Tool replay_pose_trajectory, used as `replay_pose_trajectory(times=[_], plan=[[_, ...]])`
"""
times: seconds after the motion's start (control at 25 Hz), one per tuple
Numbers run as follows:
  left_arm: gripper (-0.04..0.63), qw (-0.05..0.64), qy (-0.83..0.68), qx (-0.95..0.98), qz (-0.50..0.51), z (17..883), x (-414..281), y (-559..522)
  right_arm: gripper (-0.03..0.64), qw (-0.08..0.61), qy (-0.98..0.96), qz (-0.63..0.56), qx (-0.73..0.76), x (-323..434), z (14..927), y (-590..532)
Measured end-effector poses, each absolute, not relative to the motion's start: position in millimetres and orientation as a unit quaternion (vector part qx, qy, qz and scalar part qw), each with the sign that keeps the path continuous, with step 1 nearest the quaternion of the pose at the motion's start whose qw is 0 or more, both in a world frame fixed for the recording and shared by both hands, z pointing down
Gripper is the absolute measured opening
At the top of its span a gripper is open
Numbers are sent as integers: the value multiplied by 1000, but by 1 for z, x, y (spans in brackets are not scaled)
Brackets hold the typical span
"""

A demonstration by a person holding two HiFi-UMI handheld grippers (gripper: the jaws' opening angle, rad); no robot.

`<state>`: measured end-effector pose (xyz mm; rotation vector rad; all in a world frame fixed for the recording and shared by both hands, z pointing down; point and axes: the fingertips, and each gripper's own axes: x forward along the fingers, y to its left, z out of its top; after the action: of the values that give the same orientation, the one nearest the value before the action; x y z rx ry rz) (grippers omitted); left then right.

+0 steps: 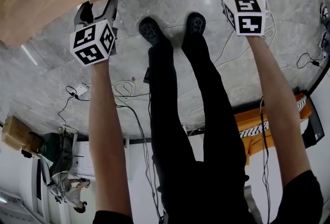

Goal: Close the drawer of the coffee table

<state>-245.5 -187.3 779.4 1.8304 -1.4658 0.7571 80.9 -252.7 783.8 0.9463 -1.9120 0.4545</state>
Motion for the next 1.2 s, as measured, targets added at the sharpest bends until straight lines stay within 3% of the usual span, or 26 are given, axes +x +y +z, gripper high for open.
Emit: replay_pose_trajectory(times=[1.2], plan=[[299,340,-590,685,258,789,-247,-190,210,459,-768,165,414,80,787,-260]])
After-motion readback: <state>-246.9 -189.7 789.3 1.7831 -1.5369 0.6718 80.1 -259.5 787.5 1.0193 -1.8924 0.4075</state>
